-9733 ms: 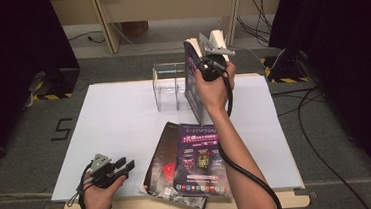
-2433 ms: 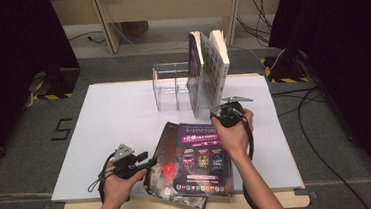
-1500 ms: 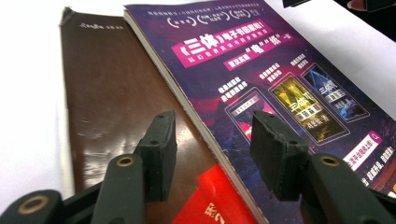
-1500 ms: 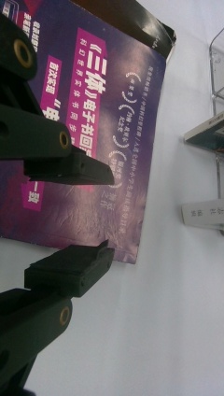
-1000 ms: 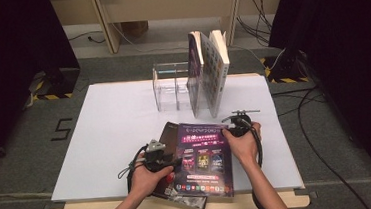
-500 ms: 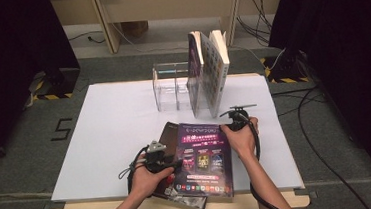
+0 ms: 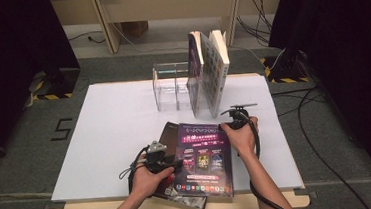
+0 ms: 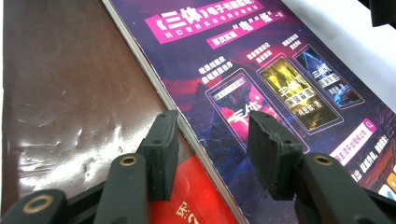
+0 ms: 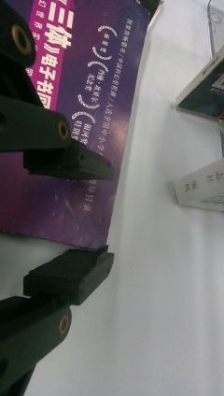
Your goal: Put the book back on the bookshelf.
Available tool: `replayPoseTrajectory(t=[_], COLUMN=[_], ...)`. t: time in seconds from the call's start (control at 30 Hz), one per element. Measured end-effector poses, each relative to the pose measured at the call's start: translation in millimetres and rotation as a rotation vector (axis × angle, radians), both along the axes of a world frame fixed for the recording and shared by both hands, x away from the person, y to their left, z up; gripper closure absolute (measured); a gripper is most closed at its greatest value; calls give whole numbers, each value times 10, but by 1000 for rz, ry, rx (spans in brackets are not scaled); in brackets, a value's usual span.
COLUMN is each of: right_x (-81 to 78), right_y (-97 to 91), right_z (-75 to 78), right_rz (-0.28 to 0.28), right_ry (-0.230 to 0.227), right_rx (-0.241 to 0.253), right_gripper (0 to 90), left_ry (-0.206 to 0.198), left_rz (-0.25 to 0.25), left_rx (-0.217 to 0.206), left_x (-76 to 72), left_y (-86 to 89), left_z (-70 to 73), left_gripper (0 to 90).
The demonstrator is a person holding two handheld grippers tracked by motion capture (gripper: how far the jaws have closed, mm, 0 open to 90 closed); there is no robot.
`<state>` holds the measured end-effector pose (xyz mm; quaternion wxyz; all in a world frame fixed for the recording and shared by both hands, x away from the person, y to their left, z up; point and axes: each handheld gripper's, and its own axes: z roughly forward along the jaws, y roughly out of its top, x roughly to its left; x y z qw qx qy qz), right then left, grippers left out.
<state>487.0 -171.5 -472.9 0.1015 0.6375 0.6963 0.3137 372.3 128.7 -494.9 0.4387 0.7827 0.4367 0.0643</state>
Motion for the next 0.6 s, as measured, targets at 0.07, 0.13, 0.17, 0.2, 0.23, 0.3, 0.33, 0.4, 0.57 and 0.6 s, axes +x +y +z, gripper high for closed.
replayPoseTrajectory(t=[0.07, 0.13, 0.17, 0.2, 0.23, 0.3, 0.33, 0.4, 0.57, 0.6], right_x=[-5, -12, -15, -18, -19, -17, -19, -19, 14, 25], right_y=[0, 10, 11, 10, 7, -7, -6, -4, -14, -23], right_z=[-3, -6, -7, -9, -12, -19, -19, -18, -4, 2], right_rz=[-3, -9, -13, -14, -14, -11, -13, -14, -12, -6], right_ry=[-1, -6, -5, -5, -7, -13, -12, -11, 7, 16], right_rx=[3, 4, 7, 10, 13, 14, 17, 15, 21, 20], right_gripper=[538, 538, 539, 539, 539, 541, 542, 544, 551, 552], left_ry=[-2, -5, -4, -3, -5, -8, -13, -15, -15, -15], left_rz=[1, 1, 1, 2, 0, -2, -2, -2, 2, 2], left_rx=[6, 13, 14, 13, 14, 19, 29, 41, 49, 50], left_x=[-2, -4, -4, -5, -5, -10, -13, -13, -14, -15], left_y=[-4, -8, -9, -12, -16, -31, -38, -45, -57, -58], left_z=[1, 3, 3, 3, 1, -1, 3, 9, 16, 17], left_gripper=[533, 541, 546, 553, 560, 583, 590, 602, 619, 619])
